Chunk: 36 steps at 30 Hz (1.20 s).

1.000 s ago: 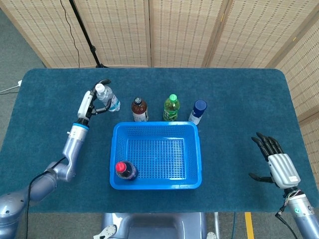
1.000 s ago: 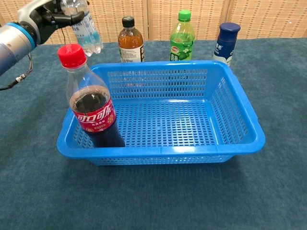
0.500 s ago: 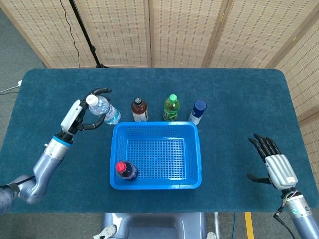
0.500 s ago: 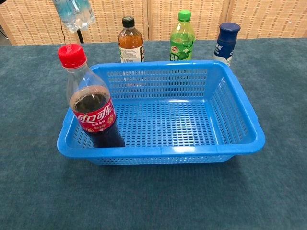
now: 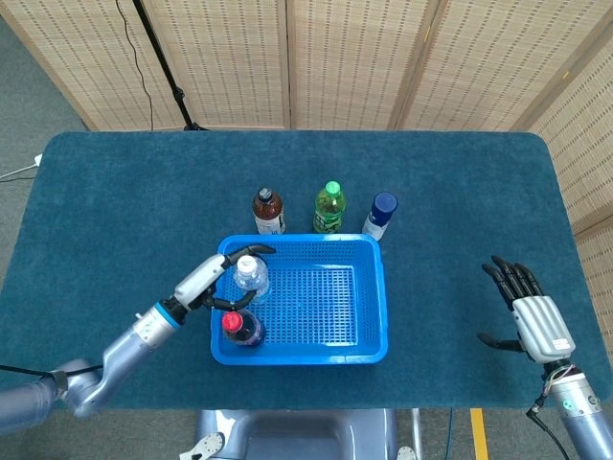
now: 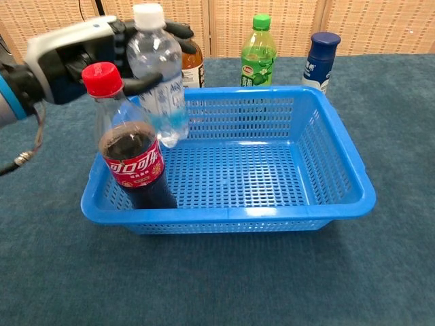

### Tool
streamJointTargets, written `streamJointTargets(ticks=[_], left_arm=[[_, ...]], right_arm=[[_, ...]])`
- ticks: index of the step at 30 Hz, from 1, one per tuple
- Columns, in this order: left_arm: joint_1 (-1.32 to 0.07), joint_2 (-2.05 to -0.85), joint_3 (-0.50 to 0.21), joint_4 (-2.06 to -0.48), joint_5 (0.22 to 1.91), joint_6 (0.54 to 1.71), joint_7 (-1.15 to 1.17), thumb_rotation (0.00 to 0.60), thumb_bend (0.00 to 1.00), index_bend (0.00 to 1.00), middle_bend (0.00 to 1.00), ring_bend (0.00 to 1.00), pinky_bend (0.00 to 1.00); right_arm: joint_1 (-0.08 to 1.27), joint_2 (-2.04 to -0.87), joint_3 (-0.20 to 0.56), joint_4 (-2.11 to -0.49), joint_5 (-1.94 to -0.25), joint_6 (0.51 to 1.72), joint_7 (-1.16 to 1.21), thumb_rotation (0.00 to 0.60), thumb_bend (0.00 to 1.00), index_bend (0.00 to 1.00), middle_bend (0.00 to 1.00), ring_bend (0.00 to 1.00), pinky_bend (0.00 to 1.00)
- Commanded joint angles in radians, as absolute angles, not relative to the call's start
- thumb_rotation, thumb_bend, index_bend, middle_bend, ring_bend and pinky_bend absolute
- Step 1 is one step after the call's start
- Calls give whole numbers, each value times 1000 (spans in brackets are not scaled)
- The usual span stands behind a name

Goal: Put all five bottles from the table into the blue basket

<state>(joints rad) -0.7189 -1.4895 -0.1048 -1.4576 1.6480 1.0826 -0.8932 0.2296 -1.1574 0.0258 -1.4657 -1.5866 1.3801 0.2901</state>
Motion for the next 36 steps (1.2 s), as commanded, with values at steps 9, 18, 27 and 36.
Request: streamJointTargets(ticks=[9, 18, 27, 36], left_arm=[[-745, -1642, -90, -1304, 1596, 1064, -832, 600, 538, 185, 65, 47, 160], [-753, -1602, -62, -1296, 1649, 1109, -897, 600, 370, 0, 0, 0, 0], [-712, -1519, -72, -1359, 1678, 1256, -953, 600, 367, 0, 0, 0, 0], [-647, -1285, -82, -1532, 1713, 1405, -933, 600, 367, 0, 0, 0, 0]], right_arm=[[228, -1154, 30, -1458, -1578, 1380, 303, 600, 0, 0, 0, 0, 0], [230, -1156, 26, -1462, -1585, 1377, 296, 600, 0, 0, 0, 0, 0], [229, -1153, 27, -1461, -1584, 1378, 305, 600, 0, 0, 0, 0, 0], [278, -1118, 87, -1444, -1522, 1316, 426, 600, 0, 0, 0, 0, 0]])
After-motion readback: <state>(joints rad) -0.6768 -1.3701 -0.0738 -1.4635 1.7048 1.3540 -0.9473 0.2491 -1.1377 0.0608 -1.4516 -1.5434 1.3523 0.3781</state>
